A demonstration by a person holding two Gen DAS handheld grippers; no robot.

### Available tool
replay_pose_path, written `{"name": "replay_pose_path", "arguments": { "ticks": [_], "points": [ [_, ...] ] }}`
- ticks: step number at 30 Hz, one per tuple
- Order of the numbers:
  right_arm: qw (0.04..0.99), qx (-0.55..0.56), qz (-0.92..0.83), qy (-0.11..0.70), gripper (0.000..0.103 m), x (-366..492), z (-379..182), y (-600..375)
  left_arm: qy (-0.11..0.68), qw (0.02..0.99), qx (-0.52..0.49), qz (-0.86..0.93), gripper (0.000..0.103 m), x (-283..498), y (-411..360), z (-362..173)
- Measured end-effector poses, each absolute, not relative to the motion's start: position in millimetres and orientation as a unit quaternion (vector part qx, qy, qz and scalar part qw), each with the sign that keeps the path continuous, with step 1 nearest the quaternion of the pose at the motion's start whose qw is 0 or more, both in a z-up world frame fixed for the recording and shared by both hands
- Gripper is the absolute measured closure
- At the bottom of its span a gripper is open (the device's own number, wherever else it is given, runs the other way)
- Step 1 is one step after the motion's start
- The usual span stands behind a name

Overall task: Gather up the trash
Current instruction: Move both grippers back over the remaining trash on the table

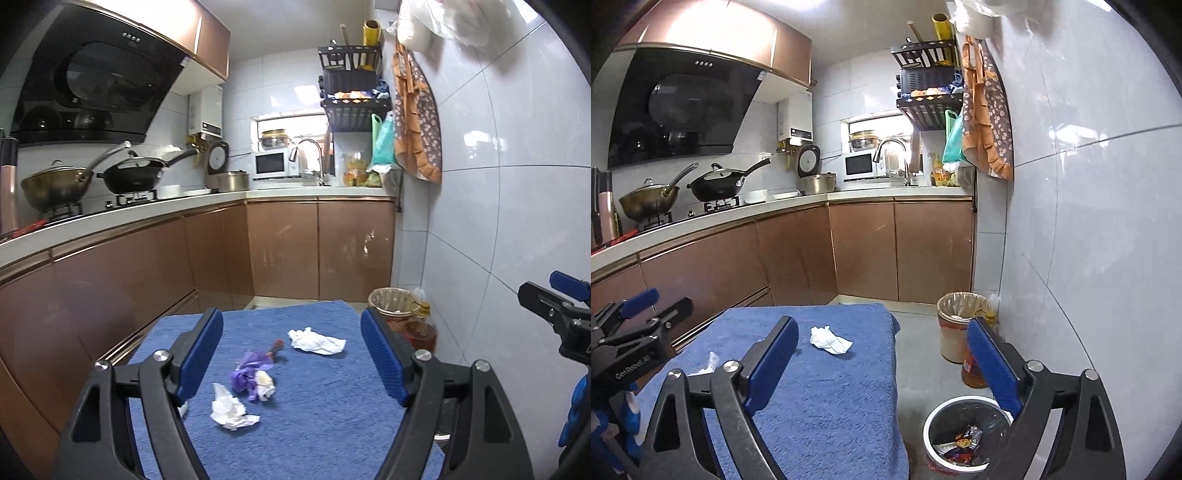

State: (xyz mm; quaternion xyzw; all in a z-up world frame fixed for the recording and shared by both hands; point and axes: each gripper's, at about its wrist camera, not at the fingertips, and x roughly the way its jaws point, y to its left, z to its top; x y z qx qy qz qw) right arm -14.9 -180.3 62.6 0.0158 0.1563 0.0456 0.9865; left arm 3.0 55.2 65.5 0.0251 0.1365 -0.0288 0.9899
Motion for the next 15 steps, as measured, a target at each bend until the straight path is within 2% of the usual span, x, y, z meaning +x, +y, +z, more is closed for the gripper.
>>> {"name": "replay_pose_path", "arguments": {
  "ticks": [5, 15],
  "points": [
    [0.988, 0.003, 0.041, 0.151, 0.004, -24.0, 67.0, -172.3, 0.13, 0.991, 0.021, -0.013, 0.025, -10.7, 67.0, 64.2],
    [0.986, -0.011, 0.029, 0.162, 0.002, -19.9, 66.6, -165.2, 0.135, 0.991, 0.004, 0.007, 0.023, -6.2, 97.6, 54.7]
  ]
}}
